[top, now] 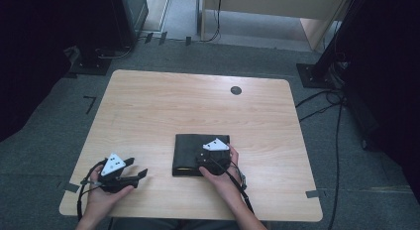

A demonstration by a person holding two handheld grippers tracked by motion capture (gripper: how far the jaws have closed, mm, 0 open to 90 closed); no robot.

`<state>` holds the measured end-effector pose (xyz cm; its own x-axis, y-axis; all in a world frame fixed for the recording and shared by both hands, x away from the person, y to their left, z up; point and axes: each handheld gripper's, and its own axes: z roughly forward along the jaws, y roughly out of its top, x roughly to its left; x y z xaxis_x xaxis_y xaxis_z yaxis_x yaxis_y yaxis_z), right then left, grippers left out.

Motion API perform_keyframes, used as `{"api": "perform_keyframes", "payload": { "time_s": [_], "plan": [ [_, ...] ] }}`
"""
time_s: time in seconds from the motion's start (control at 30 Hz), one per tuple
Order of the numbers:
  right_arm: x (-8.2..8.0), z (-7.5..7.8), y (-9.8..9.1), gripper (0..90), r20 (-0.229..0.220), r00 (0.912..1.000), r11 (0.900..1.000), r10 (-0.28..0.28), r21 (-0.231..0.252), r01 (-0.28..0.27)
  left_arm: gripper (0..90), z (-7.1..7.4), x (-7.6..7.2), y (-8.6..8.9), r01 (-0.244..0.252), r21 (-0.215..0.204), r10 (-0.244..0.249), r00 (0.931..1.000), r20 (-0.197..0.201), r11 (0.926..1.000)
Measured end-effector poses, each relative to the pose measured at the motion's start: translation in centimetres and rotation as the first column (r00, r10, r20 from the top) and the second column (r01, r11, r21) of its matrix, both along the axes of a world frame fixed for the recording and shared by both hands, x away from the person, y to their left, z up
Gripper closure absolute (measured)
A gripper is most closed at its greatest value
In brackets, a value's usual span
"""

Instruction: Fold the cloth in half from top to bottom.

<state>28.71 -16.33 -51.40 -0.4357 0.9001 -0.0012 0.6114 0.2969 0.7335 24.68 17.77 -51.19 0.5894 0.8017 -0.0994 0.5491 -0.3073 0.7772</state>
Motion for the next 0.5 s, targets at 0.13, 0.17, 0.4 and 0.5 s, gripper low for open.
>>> {"api": "perform_keyframes", "payload": {
  "time_s": [0.13,0.17,0.4,0.5],
  "plan": [
    [-0.5,-0.5,0.0,24.6,0.043,0.9990,0.9999,-0.009,0.008,0.008,31.4,0.1,0.6,1.8,-0.108,0.005,0.108,0.9941,-0.010,0.9942],
    [-0.4,-0.5,0.0,24.0,0.049,0.9988,1.0000,-0.004,0.005,0.004,31.2,0.0,0.7,2.1,-0.130,0.010,0.130,0.9913,-0.020,0.9915],
    [2.0,-0.5,0.4,23.6,0.041,0.9989,0.9997,0.025,0.006,-0.025,31.2,-0.4,1.0,2.0,-0.136,0.021,0.137,0.9890,-0.055,0.9905],
    [3.4,-0.5,0.6,23.7,0.037,0.9989,0.9995,0.028,0.010,-0.029,31.4,-0.4,0.9,1.9,-0.131,0.027,0.132,0.9900,-0.051,0.9911]
  ]
}}
